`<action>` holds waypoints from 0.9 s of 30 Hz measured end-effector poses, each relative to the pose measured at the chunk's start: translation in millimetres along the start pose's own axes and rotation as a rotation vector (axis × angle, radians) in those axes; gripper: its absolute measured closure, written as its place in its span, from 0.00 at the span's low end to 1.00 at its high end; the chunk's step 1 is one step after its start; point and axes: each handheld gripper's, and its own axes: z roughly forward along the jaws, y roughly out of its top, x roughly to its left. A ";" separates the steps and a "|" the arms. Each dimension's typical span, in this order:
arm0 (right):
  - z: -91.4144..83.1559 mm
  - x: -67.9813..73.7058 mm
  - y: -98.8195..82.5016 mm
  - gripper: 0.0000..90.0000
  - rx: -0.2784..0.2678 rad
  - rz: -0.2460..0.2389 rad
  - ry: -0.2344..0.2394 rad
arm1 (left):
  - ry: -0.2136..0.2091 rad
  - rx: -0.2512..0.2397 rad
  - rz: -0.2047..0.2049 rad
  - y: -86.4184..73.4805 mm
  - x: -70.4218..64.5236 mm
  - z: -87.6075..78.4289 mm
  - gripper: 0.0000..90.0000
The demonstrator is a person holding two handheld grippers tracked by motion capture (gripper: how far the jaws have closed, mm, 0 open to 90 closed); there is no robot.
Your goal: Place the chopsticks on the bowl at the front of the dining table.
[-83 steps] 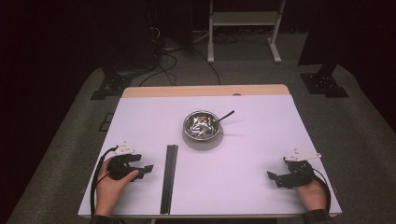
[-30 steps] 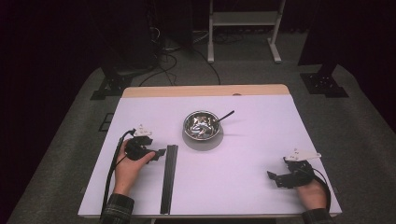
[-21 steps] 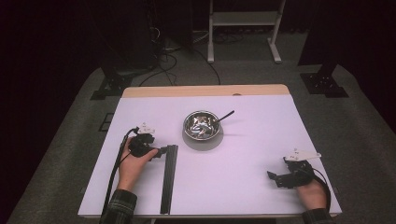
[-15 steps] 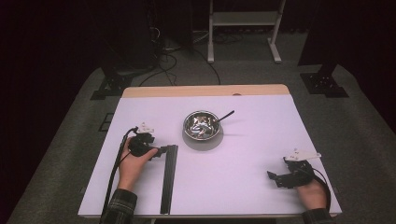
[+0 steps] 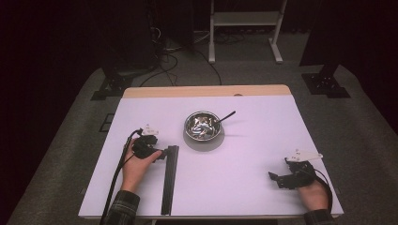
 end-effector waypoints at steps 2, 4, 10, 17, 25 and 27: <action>0.0 0.0 0.0 0.10 0.000 -0.001 0.000 | 0.003 0.001 0.000 -0.1 0.1 0.0 0.23; 0.0 0.0 0.0 0.10 0.000 0.000 0.000 | 0.005 0.007 0.002 -0.6 0.8 0.2 0.22; 0.0 0.0 0.0 0.10 0.000 -0.001 0.000 | 0.013 0.010 0.005 -0.9 1.3 -0.2 0.22; 0.0 0.0 -0.1 0.10 0.000 0.000 0.000 | 0.037 0.019 0.001 -2.3 4.8 -2.8 0.22; -0.1 0.1 -0.1 0.10 -0.001 0.000 -0.001 | 0.050 0.034 -0.007 -3.5 9.3 -5.4 0.21; -0.1 0.1 -0.1 0.10 -0.001 0.000 0.000 | 0.050 0.034 -0.012 -3.8 10.1 -5.5 0.21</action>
